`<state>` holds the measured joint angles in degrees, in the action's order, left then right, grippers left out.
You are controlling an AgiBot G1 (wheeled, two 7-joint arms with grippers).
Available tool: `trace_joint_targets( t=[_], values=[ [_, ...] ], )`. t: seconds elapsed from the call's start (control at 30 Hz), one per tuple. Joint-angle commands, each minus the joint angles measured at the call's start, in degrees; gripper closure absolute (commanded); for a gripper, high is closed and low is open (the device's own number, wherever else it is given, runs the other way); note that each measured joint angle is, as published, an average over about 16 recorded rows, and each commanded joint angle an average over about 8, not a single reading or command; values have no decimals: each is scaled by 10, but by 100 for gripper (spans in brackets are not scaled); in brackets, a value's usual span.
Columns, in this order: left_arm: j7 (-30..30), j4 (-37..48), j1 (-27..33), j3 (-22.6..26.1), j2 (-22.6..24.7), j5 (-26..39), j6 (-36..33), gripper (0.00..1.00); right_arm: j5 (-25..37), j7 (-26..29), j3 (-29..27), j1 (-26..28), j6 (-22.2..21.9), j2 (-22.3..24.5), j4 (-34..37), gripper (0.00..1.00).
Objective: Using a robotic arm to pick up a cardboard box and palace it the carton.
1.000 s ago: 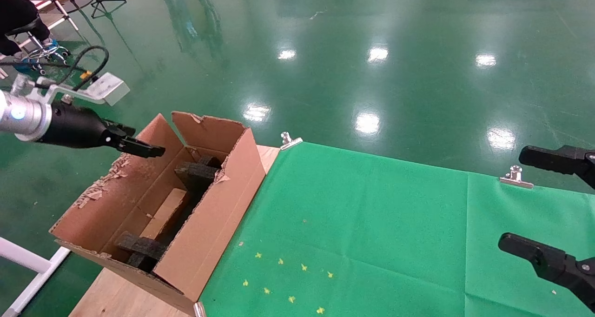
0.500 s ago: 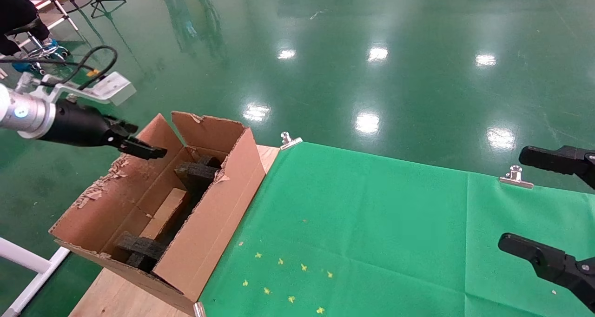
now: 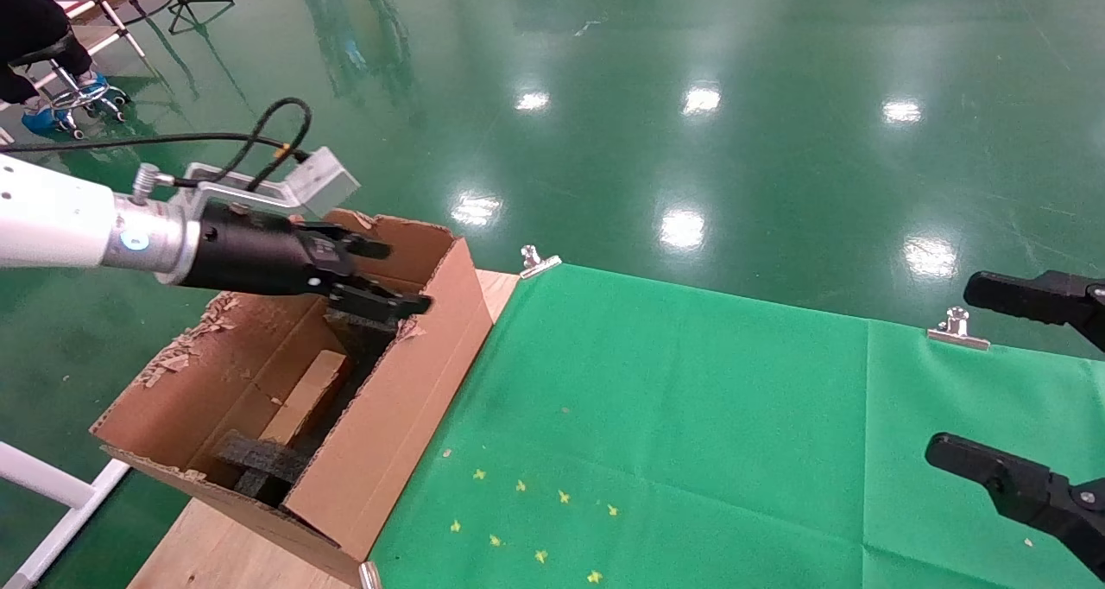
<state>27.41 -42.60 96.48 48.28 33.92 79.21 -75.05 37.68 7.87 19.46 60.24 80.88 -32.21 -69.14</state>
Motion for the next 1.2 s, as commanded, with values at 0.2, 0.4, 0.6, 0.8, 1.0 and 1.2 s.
trace_joint_targets(
  t=[0.2,0.4,0.6,0.8,1.0,1.2],
  values=[
    [-28,-51,-58,-53,2,-62,-18,0,0,0,0,0,0,0,0,0],
    [-51,-95,-107,-99,3,-114,-33,0,0,0,0,0,0,0,0,0],
    [-75,-139,-156,-144,5,-167,-48,0,0,0,0,0,0,0,0,0],
    [-98,-182,-206,-190,6,-220,-63,0,0,0,0,0,0,0,0,0],
    [-122,-226,-255,-236,8,-273,-78,0,0,0,0,0,0,0,0,0],
    [-145,-270,-304,-281,10,-325,-93,0,0,0,0,0,0,0,0,0]
  ],
)
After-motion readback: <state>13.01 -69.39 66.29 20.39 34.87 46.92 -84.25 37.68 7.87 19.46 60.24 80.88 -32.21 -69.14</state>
